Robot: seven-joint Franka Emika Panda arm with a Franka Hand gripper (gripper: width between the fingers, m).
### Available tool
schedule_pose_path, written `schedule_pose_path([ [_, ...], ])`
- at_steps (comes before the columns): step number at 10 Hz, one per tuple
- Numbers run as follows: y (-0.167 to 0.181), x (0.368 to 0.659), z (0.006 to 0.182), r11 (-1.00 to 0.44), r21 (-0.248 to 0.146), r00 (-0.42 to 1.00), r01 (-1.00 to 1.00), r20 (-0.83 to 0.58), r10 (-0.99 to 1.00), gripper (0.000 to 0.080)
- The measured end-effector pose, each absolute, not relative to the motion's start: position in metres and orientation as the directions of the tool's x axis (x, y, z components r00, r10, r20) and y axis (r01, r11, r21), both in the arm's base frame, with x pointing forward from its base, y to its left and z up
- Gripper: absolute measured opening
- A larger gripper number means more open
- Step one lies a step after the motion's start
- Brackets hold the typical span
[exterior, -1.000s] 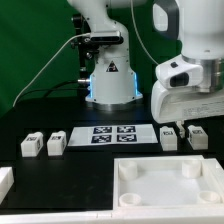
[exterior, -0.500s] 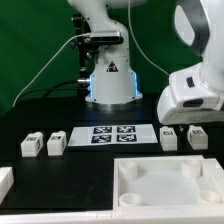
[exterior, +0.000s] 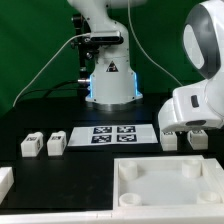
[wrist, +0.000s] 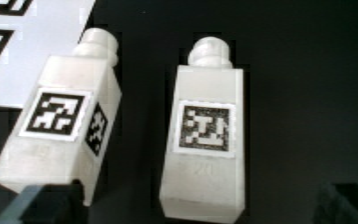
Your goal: Assemble one leg
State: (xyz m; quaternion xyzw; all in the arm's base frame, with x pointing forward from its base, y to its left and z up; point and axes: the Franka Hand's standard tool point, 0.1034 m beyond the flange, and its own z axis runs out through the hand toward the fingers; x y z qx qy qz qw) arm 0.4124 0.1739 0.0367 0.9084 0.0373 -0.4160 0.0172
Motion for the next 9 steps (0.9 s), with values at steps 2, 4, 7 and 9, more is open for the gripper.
schedule_pose_path([
  [2,0.176,0.404,0.03,-0.997,0.009,0.642,0.081,-0.765,0.045,0.0649],
  [4,0.181,0.389,0.019,-0.995,0.02,0.619,0.095,-0.784,0.043,0.0649],
  [7,0.179,0.376,0.01,-0.995,0.023,0.607,0.099,-0.793,0.042,0.0649],
  [9,0.18,0.377,0.01,-0.995,0.022,0.608,0.099,-0.793,0.043,0.0546],
])
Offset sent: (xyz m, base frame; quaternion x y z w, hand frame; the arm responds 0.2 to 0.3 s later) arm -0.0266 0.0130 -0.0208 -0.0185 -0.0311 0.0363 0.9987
